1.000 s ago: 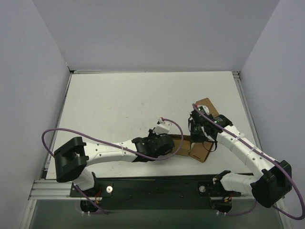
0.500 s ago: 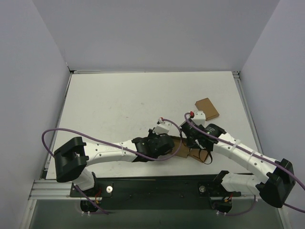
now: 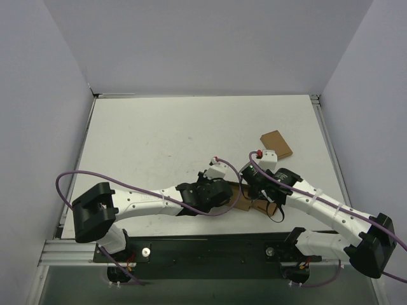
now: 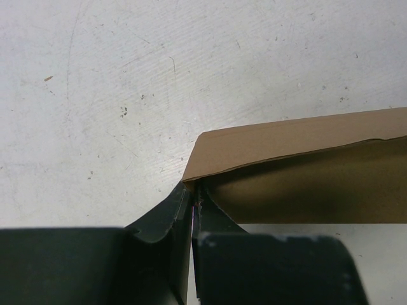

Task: Fold the paper box

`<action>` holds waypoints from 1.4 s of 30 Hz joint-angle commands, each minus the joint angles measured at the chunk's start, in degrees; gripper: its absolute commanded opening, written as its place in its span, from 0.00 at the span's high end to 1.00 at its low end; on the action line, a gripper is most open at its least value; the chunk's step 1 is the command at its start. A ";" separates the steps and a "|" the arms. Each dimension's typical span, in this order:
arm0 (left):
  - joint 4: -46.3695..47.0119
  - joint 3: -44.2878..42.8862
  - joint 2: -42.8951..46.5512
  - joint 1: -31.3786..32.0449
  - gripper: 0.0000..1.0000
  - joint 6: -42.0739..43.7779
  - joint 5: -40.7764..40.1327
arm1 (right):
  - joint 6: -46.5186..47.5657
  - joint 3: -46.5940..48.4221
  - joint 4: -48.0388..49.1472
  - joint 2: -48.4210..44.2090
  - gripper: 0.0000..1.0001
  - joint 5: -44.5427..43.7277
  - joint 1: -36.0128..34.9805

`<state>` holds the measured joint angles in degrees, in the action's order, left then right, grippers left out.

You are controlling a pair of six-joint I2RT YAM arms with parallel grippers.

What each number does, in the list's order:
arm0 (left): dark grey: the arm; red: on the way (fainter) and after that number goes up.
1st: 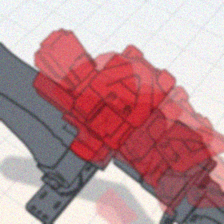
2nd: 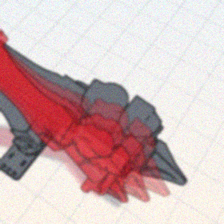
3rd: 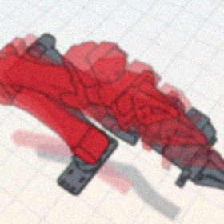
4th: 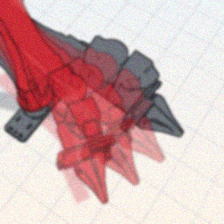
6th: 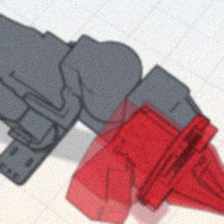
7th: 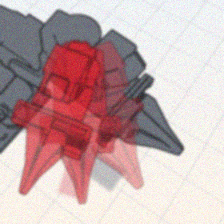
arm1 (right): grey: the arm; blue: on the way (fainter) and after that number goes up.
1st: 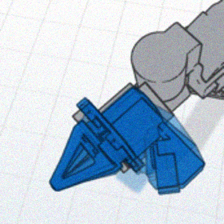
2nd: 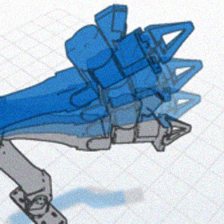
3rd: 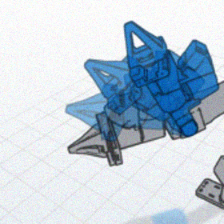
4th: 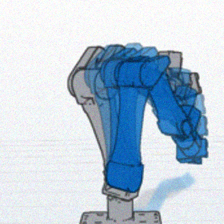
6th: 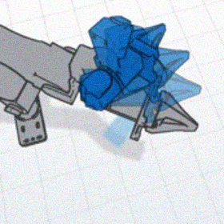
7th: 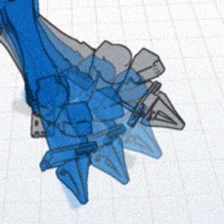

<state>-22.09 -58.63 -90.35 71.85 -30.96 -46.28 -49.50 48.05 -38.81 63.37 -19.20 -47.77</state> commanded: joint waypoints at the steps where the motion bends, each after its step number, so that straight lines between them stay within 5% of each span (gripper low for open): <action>1: -5.78 1.24 -1.32 0.22 1.00 0.20 4.80 | -0.61 2.04 -0.83 -0.18 1.00 1.89 -1.01; 42: -6.04 1.06 -3.43 0.48 1.00 0.73 3.83 | 3.18 0.56 -1.36 -5.28 1.00 7.51 6.55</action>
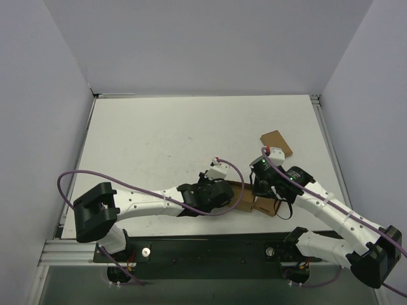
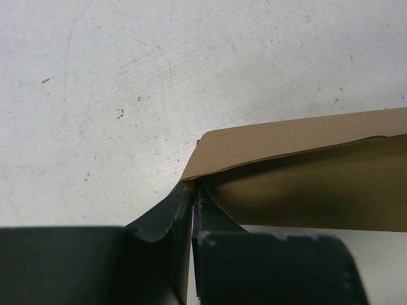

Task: Fold the paper box

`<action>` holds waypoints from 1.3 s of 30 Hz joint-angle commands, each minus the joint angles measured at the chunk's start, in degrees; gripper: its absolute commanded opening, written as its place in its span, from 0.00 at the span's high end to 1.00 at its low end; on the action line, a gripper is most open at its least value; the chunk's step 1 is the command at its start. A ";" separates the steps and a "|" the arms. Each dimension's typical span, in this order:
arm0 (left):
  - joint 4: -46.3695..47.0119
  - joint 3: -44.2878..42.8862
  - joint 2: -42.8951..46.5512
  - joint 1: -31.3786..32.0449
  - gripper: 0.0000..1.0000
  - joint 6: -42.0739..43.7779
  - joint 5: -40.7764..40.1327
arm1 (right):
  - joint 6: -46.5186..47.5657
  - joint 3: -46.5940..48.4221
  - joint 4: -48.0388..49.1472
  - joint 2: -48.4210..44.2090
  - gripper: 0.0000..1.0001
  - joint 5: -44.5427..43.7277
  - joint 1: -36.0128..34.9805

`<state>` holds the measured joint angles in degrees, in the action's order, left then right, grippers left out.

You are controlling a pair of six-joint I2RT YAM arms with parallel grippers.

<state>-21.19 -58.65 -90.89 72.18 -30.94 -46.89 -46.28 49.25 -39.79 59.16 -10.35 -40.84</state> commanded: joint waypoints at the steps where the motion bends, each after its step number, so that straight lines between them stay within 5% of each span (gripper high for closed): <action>1: -6.85 1.00 -2.89 0.15 1.00 0.70 4.44 | -0.56 -1.78 -0.46 -1.15 1.00 -1.51 -0.47; 25: -7.64 1.87 -2.36 0.06 1.00 -0.17 3.83 | -13.84 -7.70 -1.42 0.70 1.00 -10.65 -16.11; 30: -8.34 2.40 -2.01 -0.46 1.00 0.09 2.60 | -11.55 -1.80 -5.56 -1.06 0.54 -10.92 -16.73; 33: -8.34 2.49 -1.66 -0.90 1.00 0.26 2.33 | -11.29 -0.13 -7.23 -2.64 0.44 -9.87 -16.73; 39: -8.17 3.19 -1.22 -1.17 1.00 0.18 1.98 | -13.83 -1.35 -8.46 -8.08 0.43 -9.95 -16.29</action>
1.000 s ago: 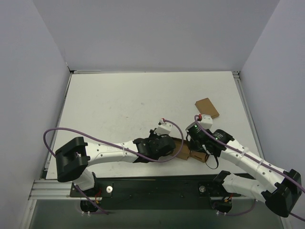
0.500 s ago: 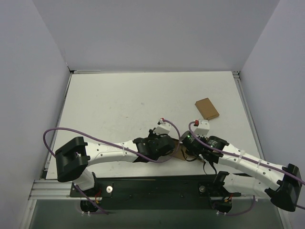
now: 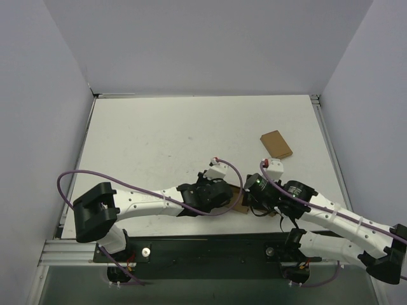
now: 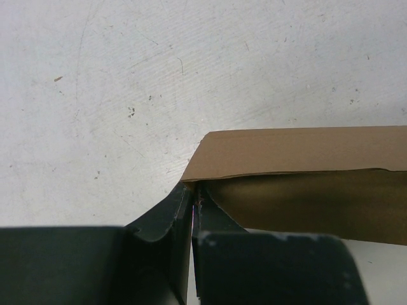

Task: Fold the paper box

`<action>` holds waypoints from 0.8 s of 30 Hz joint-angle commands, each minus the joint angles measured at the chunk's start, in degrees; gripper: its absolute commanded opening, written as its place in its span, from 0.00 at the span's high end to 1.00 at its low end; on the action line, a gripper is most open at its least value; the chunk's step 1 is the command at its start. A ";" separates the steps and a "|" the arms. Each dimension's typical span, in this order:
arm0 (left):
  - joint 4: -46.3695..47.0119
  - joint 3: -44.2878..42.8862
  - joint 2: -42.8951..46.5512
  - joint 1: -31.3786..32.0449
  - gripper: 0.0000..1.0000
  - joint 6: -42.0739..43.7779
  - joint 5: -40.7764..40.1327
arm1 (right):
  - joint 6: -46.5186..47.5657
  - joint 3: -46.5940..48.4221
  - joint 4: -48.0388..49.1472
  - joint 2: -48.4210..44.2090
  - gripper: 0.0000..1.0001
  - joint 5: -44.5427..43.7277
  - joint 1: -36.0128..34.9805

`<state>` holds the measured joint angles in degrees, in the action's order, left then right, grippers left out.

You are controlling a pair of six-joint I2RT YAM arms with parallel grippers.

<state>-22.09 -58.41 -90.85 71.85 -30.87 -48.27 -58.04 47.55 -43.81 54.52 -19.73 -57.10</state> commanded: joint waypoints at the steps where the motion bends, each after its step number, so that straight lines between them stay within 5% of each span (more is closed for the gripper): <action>1: -7.18 2.95 -1.35 -0.84 1.00 0.11 3.53 | -2.51 0.00 -4.53 -4.76 0.43 -0.75 0.93; 11: -7.01 3.39 -0.73 -0.84 1.00 -0.15 3.01 | -0.85 -6.06 7.50 -13.56 0.43 7.94 14.73; 24: -7.09 2.78 -0.91 -0.14 1.00 0.11 3.18 | -4.71 -11.34 14.80 -13.04 0.47 8.30 15.18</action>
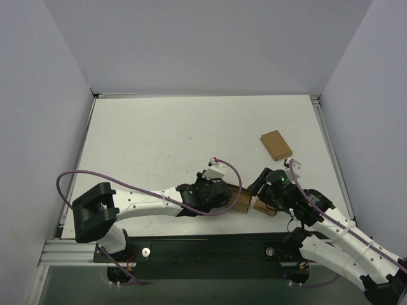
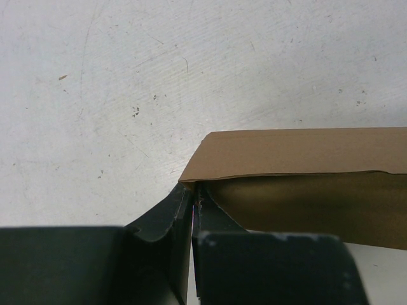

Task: Fold the paper box

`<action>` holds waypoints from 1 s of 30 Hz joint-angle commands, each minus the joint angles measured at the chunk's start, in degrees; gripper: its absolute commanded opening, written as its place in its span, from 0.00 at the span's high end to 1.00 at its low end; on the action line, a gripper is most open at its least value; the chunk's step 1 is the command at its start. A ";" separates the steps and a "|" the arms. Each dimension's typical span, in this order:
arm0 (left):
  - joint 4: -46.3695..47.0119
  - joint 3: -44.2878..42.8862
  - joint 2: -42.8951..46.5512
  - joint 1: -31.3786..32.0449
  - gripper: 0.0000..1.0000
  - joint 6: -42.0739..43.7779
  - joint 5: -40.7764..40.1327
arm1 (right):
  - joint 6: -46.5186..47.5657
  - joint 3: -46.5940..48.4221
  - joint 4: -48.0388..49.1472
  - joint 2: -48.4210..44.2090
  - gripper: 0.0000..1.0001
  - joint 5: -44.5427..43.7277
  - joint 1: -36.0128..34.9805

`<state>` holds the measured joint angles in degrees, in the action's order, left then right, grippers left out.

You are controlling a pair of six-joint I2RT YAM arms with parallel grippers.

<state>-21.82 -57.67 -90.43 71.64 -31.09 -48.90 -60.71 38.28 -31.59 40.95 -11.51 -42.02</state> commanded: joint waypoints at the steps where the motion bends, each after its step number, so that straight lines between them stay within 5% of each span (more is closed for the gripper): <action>1: -7.36 1.77 -1.41 0.17 1.00 0.59 3.90 | -2.05 -2.42 2.85 0.62 0.48 0.08 0.10; 11: -8.06 0.63 -1.41 1.14 0.99 0.42 4.26 | -4.68 -6.72 3.82 -0.25 0.59 0.26 0.10; 22: -7.62 1.42 1.40 2.45 0.51 1.47 3.29 | -7.14 -10.16 5.75 -0.70 0.66 -1.23 0.10; 30: -3.58 3.97 5.79 2.89 0.32 6.39 4.43 | -7.23 -9.28 5.58 -1.05 0.67 -2.73 0.18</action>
<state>-25.21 -55.92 -86.85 73.28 -27.64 -50.39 -67.68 29.61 -23.44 39.62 -11.35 -42.02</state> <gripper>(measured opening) 0.633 0.335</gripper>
